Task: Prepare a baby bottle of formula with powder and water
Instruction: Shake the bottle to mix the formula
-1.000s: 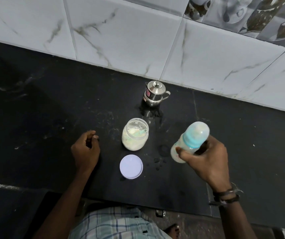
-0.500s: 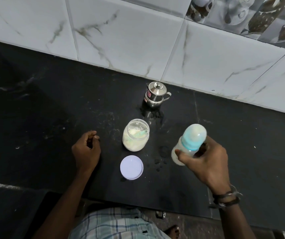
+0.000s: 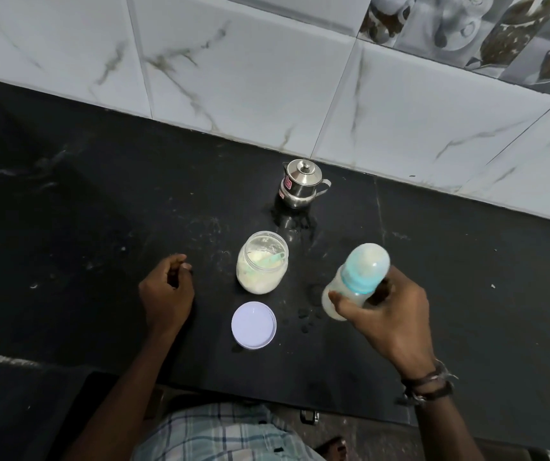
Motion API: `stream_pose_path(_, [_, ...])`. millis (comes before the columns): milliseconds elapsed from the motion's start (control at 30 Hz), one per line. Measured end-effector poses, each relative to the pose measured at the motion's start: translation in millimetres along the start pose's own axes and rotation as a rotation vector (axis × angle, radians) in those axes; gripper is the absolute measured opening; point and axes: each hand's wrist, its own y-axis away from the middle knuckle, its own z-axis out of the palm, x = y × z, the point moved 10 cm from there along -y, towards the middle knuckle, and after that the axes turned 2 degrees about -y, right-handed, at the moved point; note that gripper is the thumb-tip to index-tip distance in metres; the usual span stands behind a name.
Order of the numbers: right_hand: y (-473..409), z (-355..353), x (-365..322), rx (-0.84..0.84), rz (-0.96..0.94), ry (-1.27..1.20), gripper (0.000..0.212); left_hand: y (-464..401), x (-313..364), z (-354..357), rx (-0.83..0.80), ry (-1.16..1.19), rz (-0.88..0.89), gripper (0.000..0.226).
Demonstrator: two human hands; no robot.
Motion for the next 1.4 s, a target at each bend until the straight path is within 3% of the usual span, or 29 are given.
stream_pose_path(200, [0.2, 0.2, -1.1, -0.015, -0.04, -0.11, 0.042, -0.1, 2.6, -0.7, 0.004, 0.009, 0.02, 0.018])
stream_pose_path(300, [-2.3, -4.5, 1.1, -0.027, 0.018, -0.04, 0.042, -0.6, 0.2, 1.0, -0.006, 0.01, 0.009, 0.019])
stream_pose_path(367, [-1.9, 0.8, -0.4, -0.095, -0.02, -0.112, 0.037, -0.6, -0.7, 0.1, 0.0, 0.008, 0.005, 0.02])
stream_pose_path(433, [-2.6, -3.9, -7.6, -0.052, -0.065, -0.137, 0.037, -0.2, -0.7, 0.4, -0.002, 0.007, -0.001, 0.02])
stream_pose_path(600, [-2.1, 5.9, -3.5, -0.119, -0.048, -0.038, 0.041, -0.5, -0.1, 0.0, 0.0, 0.006, 0.018, 0.019])
stream_pose_path(667, [-1.5, 5.6, -12.3, -0.089, -0.111, -0.075, 0.039, 0.0, -0.1, -0.8, 0.005, 0.005, 0.017, 0.019])
stream_pose_path(833, [-3.4, 4.8, -1.8, -0.078, -0.01, 0.018, 0.042, -0.6, 0.6, -0.1, 0.007, 0.002, 0.045, 0.018])
stream_pose_path(933, [-1.9, 5.3, -7.9, -0.084, -0.118, -0.07, 0.035, -0.4, -0.2, -0.6, 0.013, 0.006, 0.045, 0.018])
stream_pose_path(1067, [-6.1, 1.0, 4.4, -0.051, 0.013, -0.05, 0.04, -1.1, -1.2, 0.5, 0.002, 0.0, 0.034, 0.018])
stream_pose_path(1200, [-4.0, -2.7, 4.0, -0.052, -0.082, -0.086, 0.036, -1.0, -0.5, -0.1, 0.002, 0.009, 0.017, 0.018])
stream_pose_path(1333, [-5.1, -4.8, 13.1, -0.055, 0.017, -0.03, 0.043, -0.7, 1.2, 0.4, 0.002, 0.017, 0.008, 0.018])
stream_pose_path(1400, [-3.8, -1.7, 8.8, -0.071, -0.035, -0.058, 0.038, -0.5, 1.5, 0.0, 0.0, 0.015, 0.012, 0.018])
